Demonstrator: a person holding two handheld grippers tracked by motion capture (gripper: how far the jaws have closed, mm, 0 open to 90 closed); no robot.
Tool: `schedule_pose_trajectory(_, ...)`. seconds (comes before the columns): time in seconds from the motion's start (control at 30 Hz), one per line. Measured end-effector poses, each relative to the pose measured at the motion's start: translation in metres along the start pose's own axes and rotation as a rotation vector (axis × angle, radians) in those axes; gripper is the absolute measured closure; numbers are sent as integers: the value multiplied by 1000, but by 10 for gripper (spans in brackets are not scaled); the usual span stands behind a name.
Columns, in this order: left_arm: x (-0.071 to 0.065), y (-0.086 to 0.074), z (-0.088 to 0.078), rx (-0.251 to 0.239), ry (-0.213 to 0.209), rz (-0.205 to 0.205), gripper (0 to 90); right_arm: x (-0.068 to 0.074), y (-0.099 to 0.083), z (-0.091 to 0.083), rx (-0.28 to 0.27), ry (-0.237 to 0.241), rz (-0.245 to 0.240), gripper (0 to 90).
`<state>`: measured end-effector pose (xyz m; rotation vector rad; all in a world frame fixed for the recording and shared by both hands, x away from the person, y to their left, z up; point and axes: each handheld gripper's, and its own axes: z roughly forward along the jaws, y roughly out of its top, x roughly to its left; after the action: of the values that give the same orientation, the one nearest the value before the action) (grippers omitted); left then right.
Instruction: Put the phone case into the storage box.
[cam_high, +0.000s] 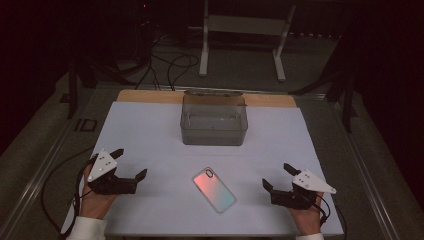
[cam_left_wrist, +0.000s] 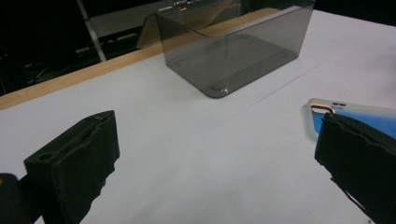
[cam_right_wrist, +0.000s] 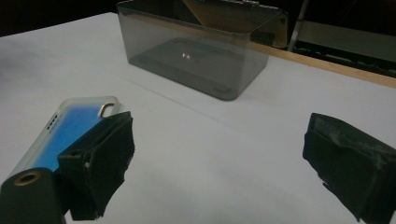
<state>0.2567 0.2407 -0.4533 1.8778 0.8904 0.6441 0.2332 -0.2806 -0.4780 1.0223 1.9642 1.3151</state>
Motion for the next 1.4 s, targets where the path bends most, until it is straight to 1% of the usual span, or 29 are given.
schedule_pose_trajectory(0.1,0,3,3,4,-11,-6,5,0,0,0,2,0,-1,89)
schedule_pose_trajectory(0.33,0,12,9,16,-15,9,5,1,0,1,5,3,1,89)
schedule_pose_trajectory(0.63,-4,21,24,66,-35,23,6,1,0,2,8,6,-5,89)
schedule_pose_trajectory(0.9,-7,26,34,89,-54,35,5,1,0,3,9,8,-3,89)
schedule_pose_trajectory(1.13,-10,30,41,96,-67,47,5,1,0,3,10,9,-3,89)
schedule_pose_trajectory(1.4,-13,34,52,137,-87,59,5,2,0,5,13,14,-5,89)
